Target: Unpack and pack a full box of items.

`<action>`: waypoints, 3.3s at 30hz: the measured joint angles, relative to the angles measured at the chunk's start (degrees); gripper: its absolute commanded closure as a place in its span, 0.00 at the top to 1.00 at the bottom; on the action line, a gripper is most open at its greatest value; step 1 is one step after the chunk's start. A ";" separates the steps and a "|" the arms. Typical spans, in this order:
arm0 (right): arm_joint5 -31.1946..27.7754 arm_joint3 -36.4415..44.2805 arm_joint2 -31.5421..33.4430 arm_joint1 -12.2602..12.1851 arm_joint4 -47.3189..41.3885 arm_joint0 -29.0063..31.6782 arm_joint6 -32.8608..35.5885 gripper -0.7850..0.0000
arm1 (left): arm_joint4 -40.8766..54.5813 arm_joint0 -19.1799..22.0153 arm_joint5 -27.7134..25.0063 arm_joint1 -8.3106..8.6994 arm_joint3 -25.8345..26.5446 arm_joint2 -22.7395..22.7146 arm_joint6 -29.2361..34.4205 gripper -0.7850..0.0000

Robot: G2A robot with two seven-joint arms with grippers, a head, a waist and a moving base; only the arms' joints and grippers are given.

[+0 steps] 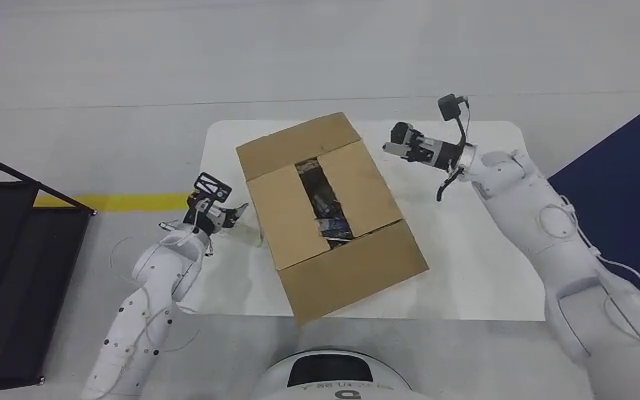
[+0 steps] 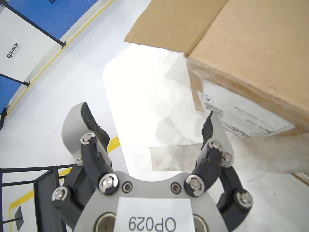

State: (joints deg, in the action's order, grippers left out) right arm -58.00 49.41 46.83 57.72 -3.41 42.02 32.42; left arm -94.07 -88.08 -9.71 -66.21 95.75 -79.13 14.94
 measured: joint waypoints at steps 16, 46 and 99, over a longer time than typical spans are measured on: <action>11.99 6.39 5.73 -6.06 -13.67 7.92 25.86 1.00 | -5.86 13.50 7.09 -2.55 -11.46 9.96 2.22 1.00; 5.91 19.85 -0.32 -12.13 -22.00 7.44 19.77 1.00 | 5.99 10.08 3.93 -2.96 -13.16 1.53 -10.28 1.00; 28.21 18.00 -30.98 21.21 -10.97 -12.75 21.92 1.00 | 25.54 -10.92 -12.54 0.31 -0.80 -23.08 -29.60 1.00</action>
State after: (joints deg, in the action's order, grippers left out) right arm -29.79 67.40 15.85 78.93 -14.37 29.27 54.33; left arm -68.53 -98.99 -22.24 -65.90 94.95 -102.21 -14.66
